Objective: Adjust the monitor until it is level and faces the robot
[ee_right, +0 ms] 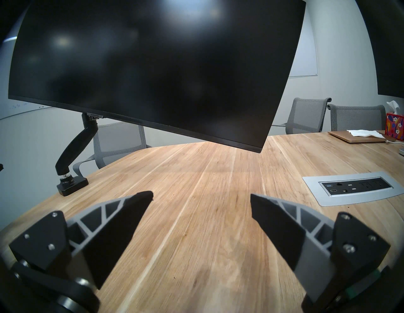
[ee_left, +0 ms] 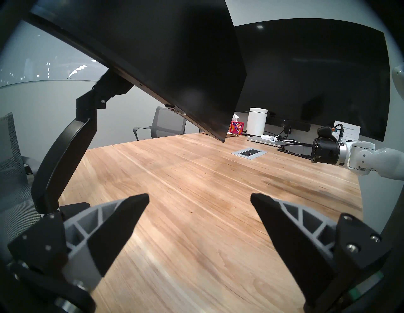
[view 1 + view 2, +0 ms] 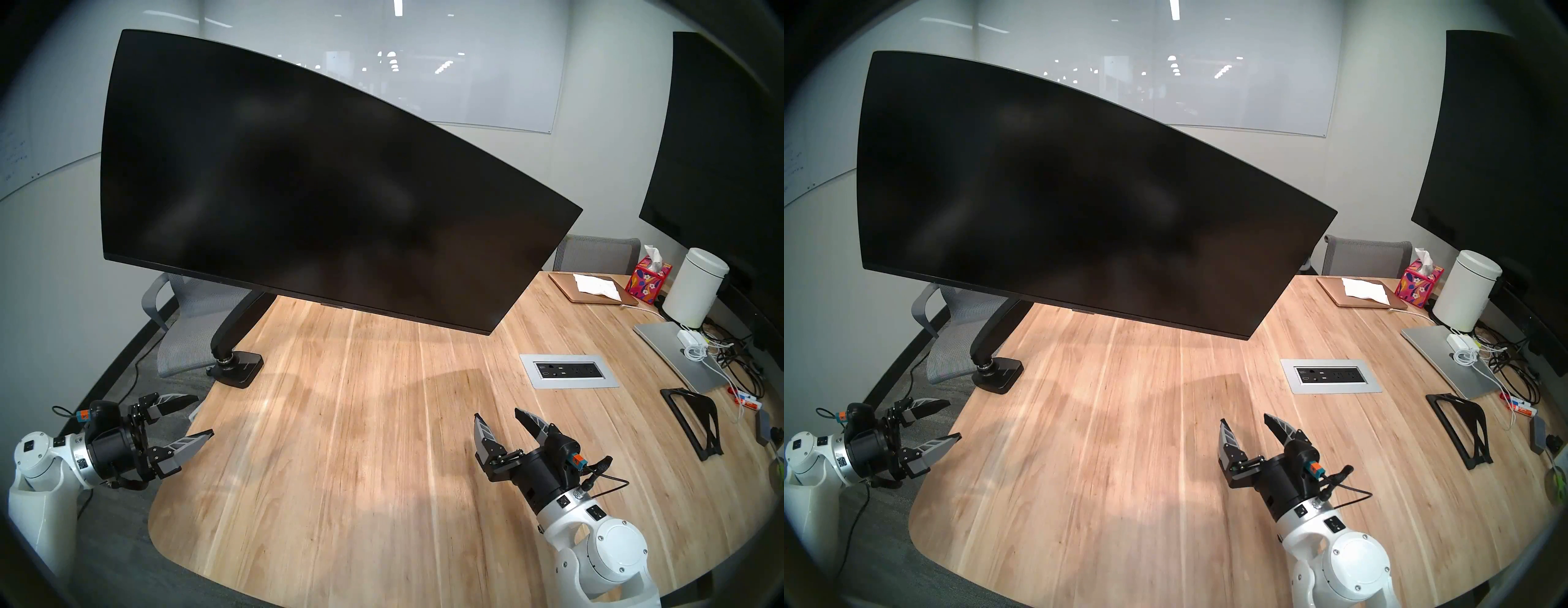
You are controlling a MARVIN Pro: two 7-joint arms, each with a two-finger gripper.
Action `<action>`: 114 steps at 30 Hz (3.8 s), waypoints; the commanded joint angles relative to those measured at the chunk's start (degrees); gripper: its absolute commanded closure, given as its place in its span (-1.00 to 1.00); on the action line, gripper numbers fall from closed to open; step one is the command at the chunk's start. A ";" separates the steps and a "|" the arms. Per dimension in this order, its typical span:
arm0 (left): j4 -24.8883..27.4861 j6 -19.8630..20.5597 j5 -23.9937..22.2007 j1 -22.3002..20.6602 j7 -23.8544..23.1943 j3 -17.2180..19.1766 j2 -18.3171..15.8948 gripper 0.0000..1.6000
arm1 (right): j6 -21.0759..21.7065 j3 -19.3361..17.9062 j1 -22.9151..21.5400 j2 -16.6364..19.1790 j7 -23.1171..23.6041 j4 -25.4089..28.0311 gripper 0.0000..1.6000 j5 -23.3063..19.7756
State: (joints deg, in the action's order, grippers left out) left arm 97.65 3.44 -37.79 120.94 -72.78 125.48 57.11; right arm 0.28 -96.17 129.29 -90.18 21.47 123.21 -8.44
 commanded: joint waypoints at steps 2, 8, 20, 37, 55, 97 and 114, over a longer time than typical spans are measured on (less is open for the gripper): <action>0.56 0.25 -0.08 0.13 0.22 0.43 0.07 -1.00 | 0.06 -0.11 -0.21 0.04 -0.07 1.17 -1.00 0.06; 0.56 0.26 -0.05 0.11 0.20 0.44 0.09 -1.00 | 0.07 -0.11 -0.21 0.02 -0.05 1.17 -1.00 0.07; 0.57 0.30 -0.02 0.10 0.20 0.45 0.12 -1.00 | 0.81 -0.16 -0.92 -0.14 -0.06 0.53 -1.00 -0.39; 0.50 0.27 -0.01 0.04 0.13 0.42 0.10 -1.00 | 7.06 -1.31 -8.87 -1.42 3.65 -5.31 -1.00 -9.85; 0.42 0.24 0.01 -0.02 0.08 0.38 0.08 -1.00 | 8.28 2.21 -20.09 2.16 5.84 -15.36 -1.00 -10.37; 0.26 0.20 0.07 -0.16 0.00 0.29 0.04 -1.00 | 6.19 6.82 -43.41 -0.36 2.45 -37.03 -1.00 -10.69; 0.26 0.21 0.09 -0.18 -0.01 0.30 0.06 -1.00 | 5.41 5.00 -53.12 -1.75 5.30 -48.99 -1.00 -14.42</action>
State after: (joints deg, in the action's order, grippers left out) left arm 97.57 3.65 -37.57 120.68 -72.75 125.51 57.13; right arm 6.49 -90.94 82.52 -91.11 25.33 77.17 -21.01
